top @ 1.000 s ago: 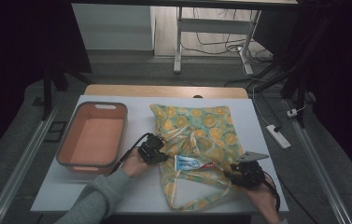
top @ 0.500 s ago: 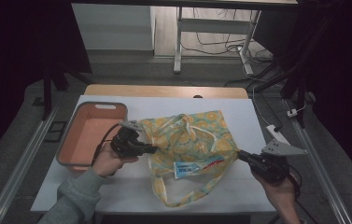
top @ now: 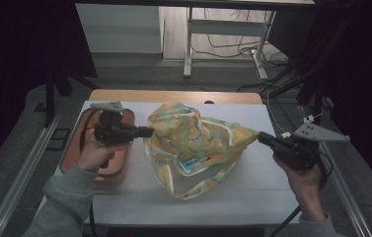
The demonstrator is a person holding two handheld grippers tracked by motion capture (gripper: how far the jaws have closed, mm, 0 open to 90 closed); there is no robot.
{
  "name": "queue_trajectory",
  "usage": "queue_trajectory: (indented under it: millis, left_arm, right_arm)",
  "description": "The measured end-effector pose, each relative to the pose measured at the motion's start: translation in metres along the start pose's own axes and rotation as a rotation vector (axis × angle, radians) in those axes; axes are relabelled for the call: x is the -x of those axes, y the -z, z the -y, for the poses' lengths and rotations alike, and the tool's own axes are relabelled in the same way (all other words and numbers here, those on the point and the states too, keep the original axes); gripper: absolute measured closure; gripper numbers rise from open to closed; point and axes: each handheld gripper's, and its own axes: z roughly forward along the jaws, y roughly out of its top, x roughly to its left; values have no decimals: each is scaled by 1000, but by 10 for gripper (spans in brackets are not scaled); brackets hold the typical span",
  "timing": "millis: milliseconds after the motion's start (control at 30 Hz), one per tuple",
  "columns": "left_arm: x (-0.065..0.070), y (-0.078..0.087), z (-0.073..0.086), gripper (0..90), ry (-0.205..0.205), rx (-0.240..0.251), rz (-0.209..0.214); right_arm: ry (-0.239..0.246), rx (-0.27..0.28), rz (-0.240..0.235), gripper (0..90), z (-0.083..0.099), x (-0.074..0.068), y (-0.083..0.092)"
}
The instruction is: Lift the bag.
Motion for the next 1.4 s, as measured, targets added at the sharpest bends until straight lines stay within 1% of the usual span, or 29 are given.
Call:
queue_trajectory:
  millis: [67, 100, 167, 200, 233, 267, 300, 333, 367, 400, 433, 467, 500, 567, 600, 700, 767, 800, 833, 867, 933, 1000, 1033, 1067, 1133, 1167, 1233, 1333, 1400]
  left_arm:
    - [-2, 9, -10, 885, 0, 22, 1]
    - [-2, 14, -15, 885, -2, 36, -14]
    - [-5, 24, -23, 885, 8, 81, 0]
    - [-5, 27, -26, 885, 5, 94, -8]
    - [-5, 28, -28, 885, 0, 97, -33]
    - [-6, 26, -28, 885, -4, 86, -64]
    - [-8, 21, -27, 884, -2, 64, -82]
    - [-12, 15, -25, 884, 3, 42, -90]
    - [-15, 8, -22, 884, 9, 14, -97]
    - [-19, 1, -18, 884, 18, 1, -97]
    - [-22, -6, -15, 884, 27, -13, -92]
    - [-26, -12, -12, 883, 33, -25, -101]
    - [-29, -18, -10, 883, 36, -38, -118]
    - [-37, -29, -8, 881, 55, -57, -130]
    - [-42, -35, -7, 878, 61, -75, -150]
    - [-54, -57, -3, 853, 79, -146, -186]
    - [-60, -67, 1, 801, 92, -160, -192]
    - [-61, -70, 3, 765, 86, -164, -199]
    - [-60, -72, 5, 701, 67, -158, -217]
    - [-58, -73, 6, 604, 46, -143, -233]
    - [-56, -69, 8, 384, 19, -109, -235]
    - [-55, -62, 8, 208, 7, -61, -239]
    - [-54, -56, 9, 146, 4, -37, -234]
    - [-54, -50, 9, 114, 2, -16, -223]
    - [-50, -36, 13, 90, -10, 19, -213]
    - [-48, -29, 16, 90, -19, 25, -219]
    - [-42, -16, 26, 98, -28, 23, -233]
    - [-31, -3, 48, 130, -37, 12, -268]
    - [-24, 4, 64, 139, -57, -11, -277]
  right_arm:
    - [-9, 30, 7, 900, -14, 7, 2]
    - [-17, 44, 11, 900, -20, 10, 2]
    - [-36, 69, 13, 900, -29, 19, 1]
    - [-42, 78, 21, 900, -32, 23, -1]
    - [-42, 86, 31, 900, -34, 25, -3]
    - [-42, 90, 38, 900, -35, 27, -5]
    - [-51, 74, 39, 900, -34, 31, -15]
    - [-51, 74, 39, 900, -34, 31, -15]
    - [-50, 56, 44, 900, -32, 33, -22]
    - [-52, 35, 48, 900, -29, 35, -30]
    - [-57, 19, 49, 900, -25, 37, -37]
    - [-74, -7, 51, 900, -18, 43, -52]
    - [-74, -7, 51, 900, -18, 43, -52]
    - [-92, -33, 58, 900, -12, 50, -66]
    - [-93, -51, 65, 900, -9, 54, -74]
    - [-118, -105, 65, 900, 4, 63, -100]
    - [-137, -128, 48, 900, 14, 66, -115]
    - [-141, -135, 37, 900, 18, 66, -121]
    - [-142, -139, 28, 900, 21, 66, -125]
    - [-140, -139, 18, 897, 23, 65, -127]
    - [-121, -126, 13, 815, 23, 62, -127]
    - [-115, -106, 2, 700, 21, 61, -123]
    - [-113, -99, -8, 594, 20, 60, -120]
    - [-106, -93, 0, 511, 19, 59, -117]
    - [-85, -78, -4, 429, 18, 56, -107]
    - [-84, -66, -12, 406, 19, 55, -102]
    - [-74, -50, -25, 378, 22, 51, -89]
    - [-54, -40, -43, 359, 32, 43, -72]
    - [-41, -42, -58, 358, 42, 37, -65]
